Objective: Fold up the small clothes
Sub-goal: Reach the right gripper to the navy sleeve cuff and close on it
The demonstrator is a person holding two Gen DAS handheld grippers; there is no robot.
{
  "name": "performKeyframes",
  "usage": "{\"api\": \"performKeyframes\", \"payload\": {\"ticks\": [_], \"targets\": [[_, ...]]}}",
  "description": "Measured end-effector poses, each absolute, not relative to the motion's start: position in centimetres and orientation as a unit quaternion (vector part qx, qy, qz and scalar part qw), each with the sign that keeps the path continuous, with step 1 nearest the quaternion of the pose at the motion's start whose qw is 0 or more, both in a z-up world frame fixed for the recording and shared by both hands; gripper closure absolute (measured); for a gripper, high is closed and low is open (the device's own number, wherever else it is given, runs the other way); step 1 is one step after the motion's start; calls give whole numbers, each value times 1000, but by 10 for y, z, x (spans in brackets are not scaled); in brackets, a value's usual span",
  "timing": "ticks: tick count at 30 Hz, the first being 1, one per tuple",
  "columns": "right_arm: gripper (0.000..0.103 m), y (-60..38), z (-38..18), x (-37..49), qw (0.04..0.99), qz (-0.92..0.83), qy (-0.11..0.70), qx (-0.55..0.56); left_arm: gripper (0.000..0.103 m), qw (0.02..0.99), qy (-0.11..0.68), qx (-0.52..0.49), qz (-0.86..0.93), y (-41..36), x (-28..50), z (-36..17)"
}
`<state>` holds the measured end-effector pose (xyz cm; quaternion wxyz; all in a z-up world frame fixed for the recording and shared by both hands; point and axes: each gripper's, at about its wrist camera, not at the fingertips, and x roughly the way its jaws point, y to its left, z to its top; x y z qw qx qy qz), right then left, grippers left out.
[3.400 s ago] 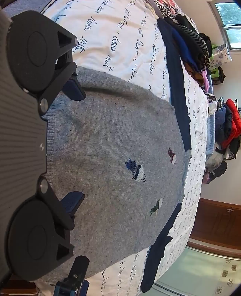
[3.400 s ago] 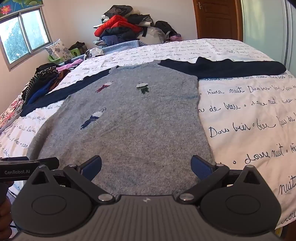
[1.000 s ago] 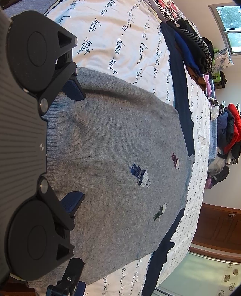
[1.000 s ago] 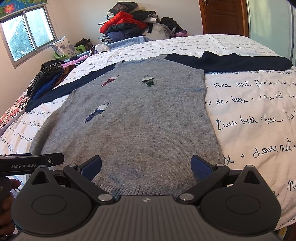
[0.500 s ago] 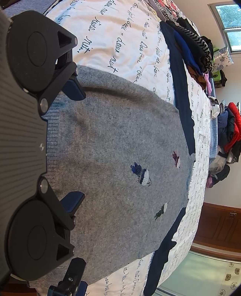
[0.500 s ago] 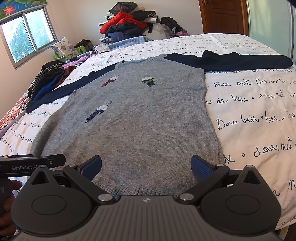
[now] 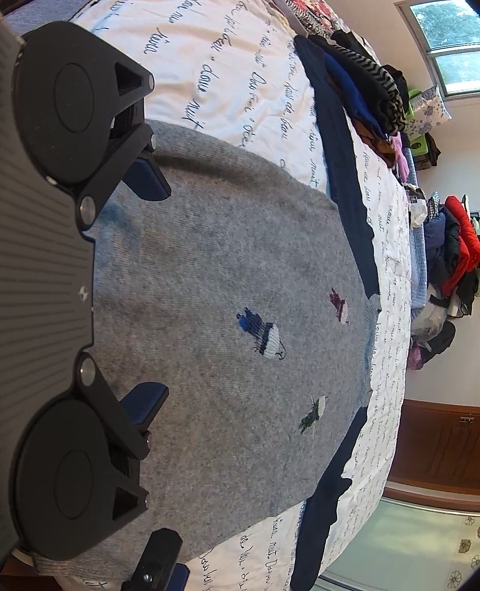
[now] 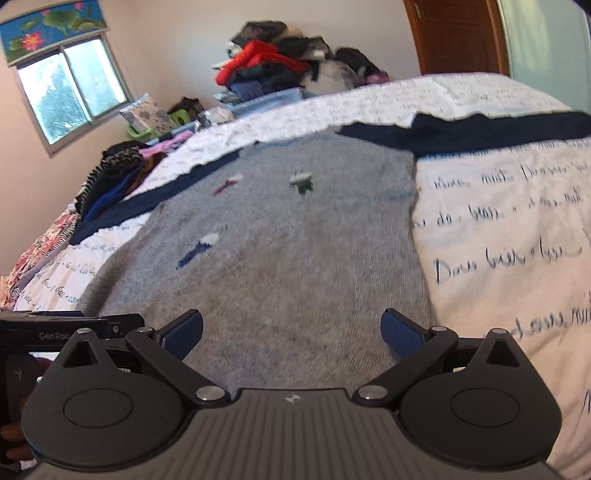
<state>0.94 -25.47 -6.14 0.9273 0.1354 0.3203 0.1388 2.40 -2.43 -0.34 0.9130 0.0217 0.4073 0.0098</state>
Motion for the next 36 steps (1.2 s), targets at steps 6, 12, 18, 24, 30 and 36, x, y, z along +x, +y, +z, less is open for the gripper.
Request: {"api": "performKeyframes", "payload": {"ticks": [6,12,18,24,30,36], "targets": [[0,-297,-58,38,923,170,287,193,0,915,402,15,-15,-31,46,2],[0,-400,-64,97,937,101,225,247,0,913,407,-4,-33,-30,81,5],[0,-532,-94,168,909,-22,200,365,0,908,413,13,-60,-36,106,6],[0,-613,-117,219,886,-107,167,418,0,903,427,-23,-32,-28,130,6],[0,-636,-127,251,884,-143,133,424,0,900,435,-29,-16,-32,150,5],[0,-648,-136,283,887,-120,116,429,0,900,435,13,-29,-59,169,5]]}}
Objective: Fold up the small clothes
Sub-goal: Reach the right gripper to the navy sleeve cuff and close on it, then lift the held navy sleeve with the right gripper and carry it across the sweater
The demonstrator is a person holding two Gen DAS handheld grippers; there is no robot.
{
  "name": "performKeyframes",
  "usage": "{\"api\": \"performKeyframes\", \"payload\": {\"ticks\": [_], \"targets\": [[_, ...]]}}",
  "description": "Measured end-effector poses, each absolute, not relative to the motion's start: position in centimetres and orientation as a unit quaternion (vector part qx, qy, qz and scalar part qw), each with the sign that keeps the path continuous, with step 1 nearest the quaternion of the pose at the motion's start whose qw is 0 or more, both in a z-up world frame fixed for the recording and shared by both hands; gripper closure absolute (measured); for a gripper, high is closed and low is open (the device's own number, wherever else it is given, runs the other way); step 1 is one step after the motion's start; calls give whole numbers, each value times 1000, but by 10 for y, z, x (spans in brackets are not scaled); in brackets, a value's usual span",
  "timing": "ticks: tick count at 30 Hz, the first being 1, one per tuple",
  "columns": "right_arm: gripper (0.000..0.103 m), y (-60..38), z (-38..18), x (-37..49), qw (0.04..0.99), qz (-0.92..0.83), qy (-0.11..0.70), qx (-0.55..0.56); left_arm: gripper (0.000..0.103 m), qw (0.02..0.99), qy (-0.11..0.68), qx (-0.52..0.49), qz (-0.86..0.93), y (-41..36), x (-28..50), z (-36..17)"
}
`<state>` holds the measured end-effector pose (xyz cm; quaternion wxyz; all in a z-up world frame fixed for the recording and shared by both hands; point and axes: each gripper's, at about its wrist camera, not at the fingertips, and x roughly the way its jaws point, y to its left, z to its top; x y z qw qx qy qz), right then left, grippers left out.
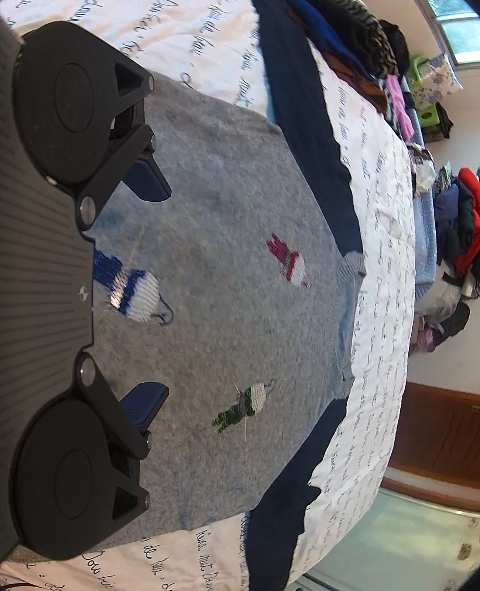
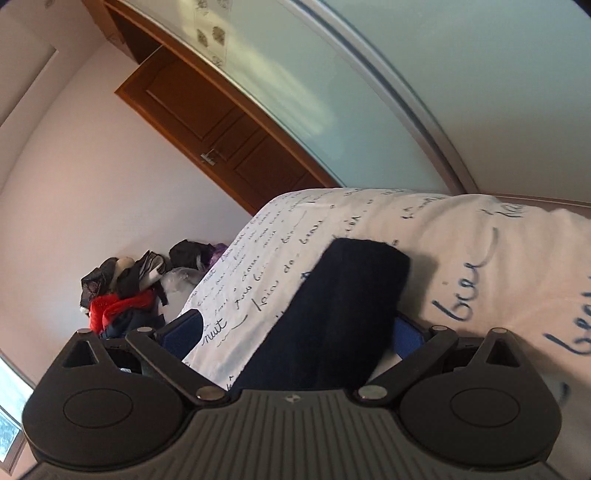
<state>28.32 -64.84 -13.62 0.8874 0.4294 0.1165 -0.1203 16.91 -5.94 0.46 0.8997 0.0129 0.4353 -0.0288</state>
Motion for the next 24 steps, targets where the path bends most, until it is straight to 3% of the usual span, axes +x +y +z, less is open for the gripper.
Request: {"api": "performKeyframes", "payload": {"ticks": [7,9,11,14,16,24], "targets": [[4,-649,-135,300,886,-130,108,431,0,893,447,21,-56,-85,183,1],[19,-650,-137,300,885,-145,115,427,0,893,446,5,-58,-85,183,0],[57,-653,-141,295,876,-162,123,437,0,893,446,-7,-57,-83,184,-2],[88,-664,-153,284,856,-156,109,481,0,892,450,-9,-48,-80,185,-4],[93,-667,-157,278,848,-153,99,497,0,892,449,-10,-45,-76,184,-5],[94,-634,-122,276,889,-105,82,438,0,891,453,-22,-40,-65,180,-8]]}}
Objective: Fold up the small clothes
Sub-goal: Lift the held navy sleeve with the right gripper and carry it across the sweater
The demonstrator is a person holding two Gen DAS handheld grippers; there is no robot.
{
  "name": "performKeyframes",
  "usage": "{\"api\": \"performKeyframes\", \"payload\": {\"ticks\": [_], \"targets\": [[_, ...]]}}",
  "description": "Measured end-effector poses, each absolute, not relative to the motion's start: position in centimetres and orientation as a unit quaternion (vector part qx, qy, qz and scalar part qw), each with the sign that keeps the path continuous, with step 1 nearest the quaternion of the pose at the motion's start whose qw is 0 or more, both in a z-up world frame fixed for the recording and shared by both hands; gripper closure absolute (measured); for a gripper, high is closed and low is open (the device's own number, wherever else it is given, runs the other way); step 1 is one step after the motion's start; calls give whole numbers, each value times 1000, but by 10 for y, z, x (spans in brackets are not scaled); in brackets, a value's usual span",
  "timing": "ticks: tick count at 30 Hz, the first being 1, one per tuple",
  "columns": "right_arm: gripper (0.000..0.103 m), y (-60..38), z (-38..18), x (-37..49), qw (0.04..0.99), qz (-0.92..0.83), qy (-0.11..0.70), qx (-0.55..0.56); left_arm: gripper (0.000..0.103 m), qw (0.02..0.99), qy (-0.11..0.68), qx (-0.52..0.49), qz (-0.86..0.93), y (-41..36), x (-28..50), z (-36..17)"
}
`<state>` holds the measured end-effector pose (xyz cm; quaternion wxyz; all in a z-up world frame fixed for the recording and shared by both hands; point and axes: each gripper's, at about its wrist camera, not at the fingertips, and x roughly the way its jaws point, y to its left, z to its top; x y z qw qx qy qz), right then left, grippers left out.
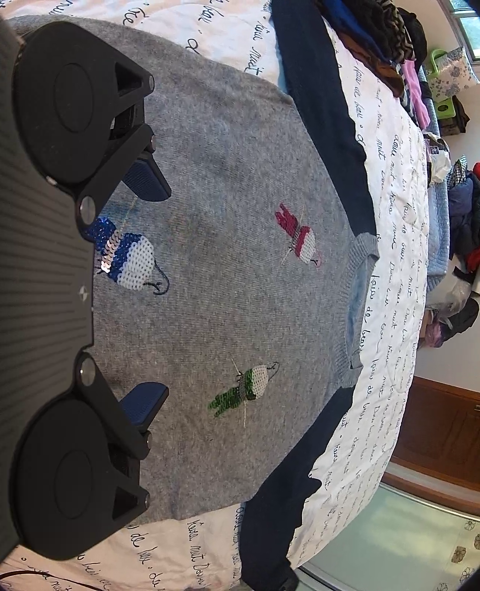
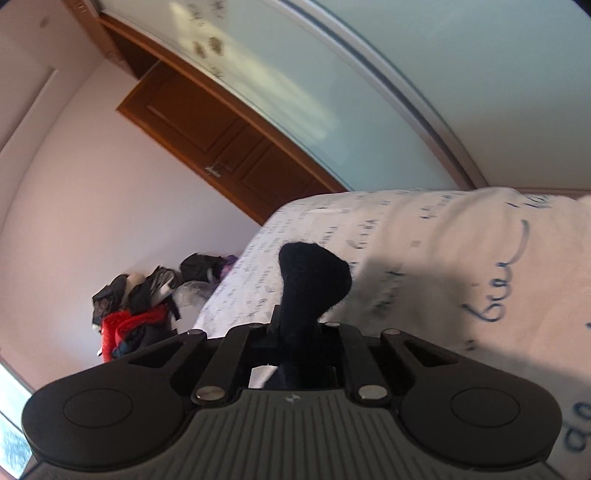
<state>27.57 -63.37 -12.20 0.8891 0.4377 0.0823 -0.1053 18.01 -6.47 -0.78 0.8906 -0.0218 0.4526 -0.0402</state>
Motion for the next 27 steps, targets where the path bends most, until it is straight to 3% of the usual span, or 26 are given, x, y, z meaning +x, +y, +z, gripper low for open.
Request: {"api": "performKeyframes", "payload": {"ticks": [27], "targets": [[94,-404,-30,279,974,51,121,186,0,914,406,8,22,-40,171,-10]]}}
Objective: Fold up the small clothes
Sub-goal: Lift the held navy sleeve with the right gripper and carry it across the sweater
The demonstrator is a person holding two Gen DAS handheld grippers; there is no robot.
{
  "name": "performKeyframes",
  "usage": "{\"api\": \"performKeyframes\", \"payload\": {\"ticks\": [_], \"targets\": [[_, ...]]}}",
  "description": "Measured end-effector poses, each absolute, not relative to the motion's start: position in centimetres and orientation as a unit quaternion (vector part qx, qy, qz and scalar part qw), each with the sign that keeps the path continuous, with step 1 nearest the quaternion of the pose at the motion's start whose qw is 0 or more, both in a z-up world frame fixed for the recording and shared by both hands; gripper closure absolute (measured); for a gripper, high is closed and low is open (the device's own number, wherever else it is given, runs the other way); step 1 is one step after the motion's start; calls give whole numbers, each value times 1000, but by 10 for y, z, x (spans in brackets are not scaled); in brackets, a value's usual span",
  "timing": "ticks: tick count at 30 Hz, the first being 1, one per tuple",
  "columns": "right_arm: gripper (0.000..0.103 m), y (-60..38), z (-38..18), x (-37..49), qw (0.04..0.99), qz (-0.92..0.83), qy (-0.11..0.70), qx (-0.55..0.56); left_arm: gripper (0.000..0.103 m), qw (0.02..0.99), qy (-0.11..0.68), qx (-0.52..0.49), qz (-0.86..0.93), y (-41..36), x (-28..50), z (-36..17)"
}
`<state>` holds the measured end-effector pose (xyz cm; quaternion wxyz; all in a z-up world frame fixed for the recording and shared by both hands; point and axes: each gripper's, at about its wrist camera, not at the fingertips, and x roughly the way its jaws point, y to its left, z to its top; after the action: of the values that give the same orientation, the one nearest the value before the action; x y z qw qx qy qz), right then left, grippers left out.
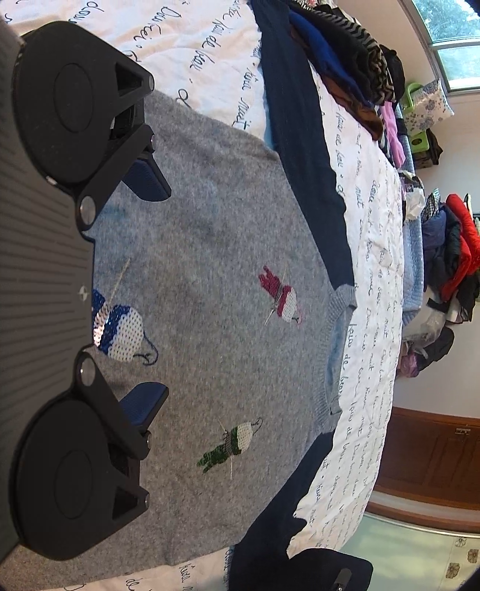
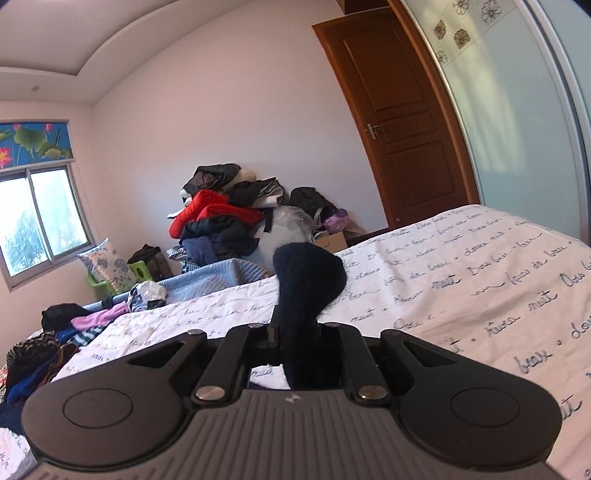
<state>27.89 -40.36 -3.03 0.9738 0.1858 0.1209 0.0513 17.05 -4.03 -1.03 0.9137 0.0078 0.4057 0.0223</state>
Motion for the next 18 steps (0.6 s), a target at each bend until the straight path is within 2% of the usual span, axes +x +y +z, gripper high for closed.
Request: {"api": "performKeyframes", "payload": {"ticks": [18], "targets": [[94,-309,-18,277,976,113,150,115,0,916,399,24,43,-26,165,-12]]}}
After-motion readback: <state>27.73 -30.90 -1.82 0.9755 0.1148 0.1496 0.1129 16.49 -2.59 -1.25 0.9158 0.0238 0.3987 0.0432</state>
